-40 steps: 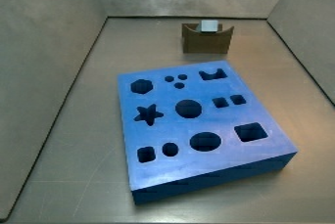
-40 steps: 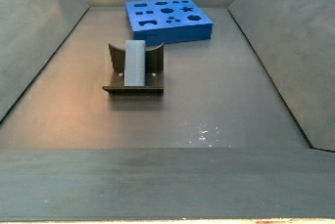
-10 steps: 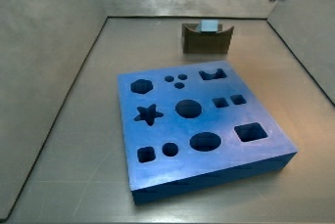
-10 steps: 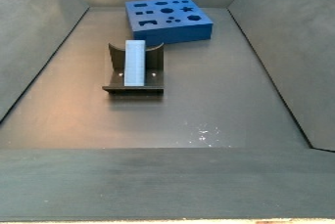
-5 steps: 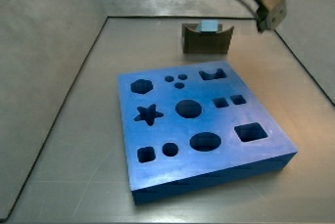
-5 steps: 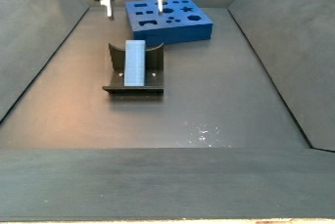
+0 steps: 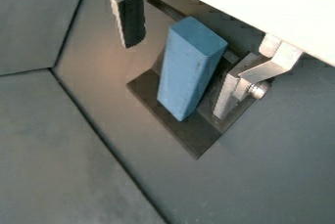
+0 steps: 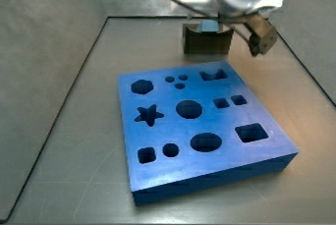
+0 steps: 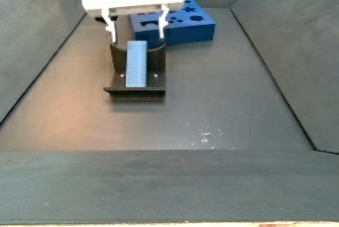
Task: Pick up the rectangle object. Move up. Place the rectangle object on the fixture. Regrasp the rectangle object. Move to above the board. Insert the rectangle object.
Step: Regrasp the rectangle object, then move to above the board.
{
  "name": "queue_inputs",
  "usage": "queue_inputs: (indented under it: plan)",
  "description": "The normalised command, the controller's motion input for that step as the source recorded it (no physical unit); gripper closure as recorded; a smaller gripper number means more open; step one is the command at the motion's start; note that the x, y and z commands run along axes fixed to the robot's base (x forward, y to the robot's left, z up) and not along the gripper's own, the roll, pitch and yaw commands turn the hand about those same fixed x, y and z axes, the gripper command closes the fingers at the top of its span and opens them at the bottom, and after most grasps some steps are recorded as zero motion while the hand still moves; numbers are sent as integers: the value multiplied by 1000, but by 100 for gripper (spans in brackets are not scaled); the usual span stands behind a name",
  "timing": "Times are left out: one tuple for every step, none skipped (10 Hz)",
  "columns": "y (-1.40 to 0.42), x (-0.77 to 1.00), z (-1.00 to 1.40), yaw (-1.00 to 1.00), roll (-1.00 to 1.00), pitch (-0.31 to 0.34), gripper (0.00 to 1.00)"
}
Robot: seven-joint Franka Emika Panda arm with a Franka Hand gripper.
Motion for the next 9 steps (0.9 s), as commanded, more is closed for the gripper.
queue_inputs:
  plan:
    - [12,81,-628,-25,93,-79,0]
    - [13,71,-485,-28,84,-71,0]
    - [10,67,-295,-25,80,-50,0]
    - [4,37,-192,-18,62,-16,0]
    - [0,0,-833,0,0,0,100]
    - [-202,-123,1000,382,-333,-103,100]
    - [-201,-122,1000,373,-328,-105,100]
    - [-189,-122,1000,288,-248,-169,100]
    - [-166,-119,1000,215,-170,-246,100]
